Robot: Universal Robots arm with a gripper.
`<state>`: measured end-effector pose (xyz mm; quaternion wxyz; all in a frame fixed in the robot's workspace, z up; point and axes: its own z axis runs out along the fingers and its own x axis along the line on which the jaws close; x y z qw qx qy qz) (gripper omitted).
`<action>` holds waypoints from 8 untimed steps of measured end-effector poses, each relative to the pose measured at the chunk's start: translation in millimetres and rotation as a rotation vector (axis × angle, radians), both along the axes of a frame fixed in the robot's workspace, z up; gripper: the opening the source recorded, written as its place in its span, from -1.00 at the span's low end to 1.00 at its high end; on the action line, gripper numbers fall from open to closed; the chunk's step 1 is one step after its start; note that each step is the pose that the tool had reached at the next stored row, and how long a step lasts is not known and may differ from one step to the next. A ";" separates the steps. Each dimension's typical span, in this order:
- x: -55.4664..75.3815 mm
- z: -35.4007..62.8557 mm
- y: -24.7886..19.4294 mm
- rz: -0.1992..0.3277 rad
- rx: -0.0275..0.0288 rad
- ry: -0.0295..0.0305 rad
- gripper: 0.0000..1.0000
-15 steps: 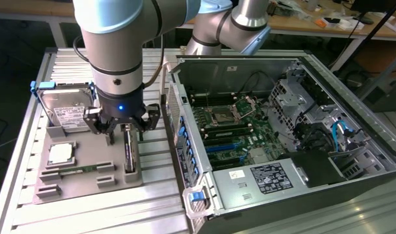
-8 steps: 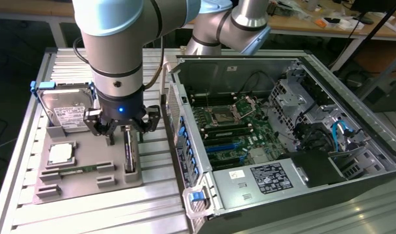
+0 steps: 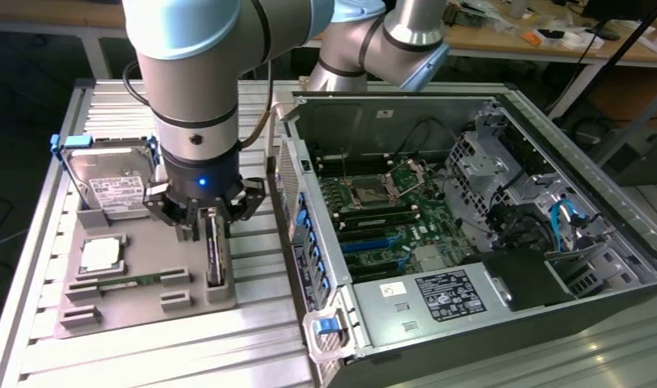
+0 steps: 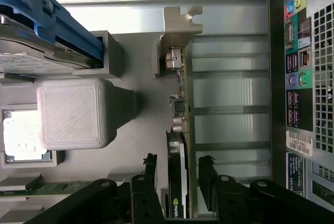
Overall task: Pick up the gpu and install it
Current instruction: 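Pick up the gpu and move the gpu toward the slot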
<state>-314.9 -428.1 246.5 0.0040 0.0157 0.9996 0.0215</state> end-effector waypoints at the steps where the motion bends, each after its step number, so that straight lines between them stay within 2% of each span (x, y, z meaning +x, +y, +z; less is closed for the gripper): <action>1: 0.0 0.0 0.0 0.000 0.0000 0.0000 -0.10; 6: 0.0 0.0 0.0 0.000 0.0000 0.0000 -0.12; 7: 0.0 0.0 0.0 0.000 0.0000 0.0000 -0.27; 8: 0.0 0.0 0.0 0.000 0.0000 0.0000 -0.27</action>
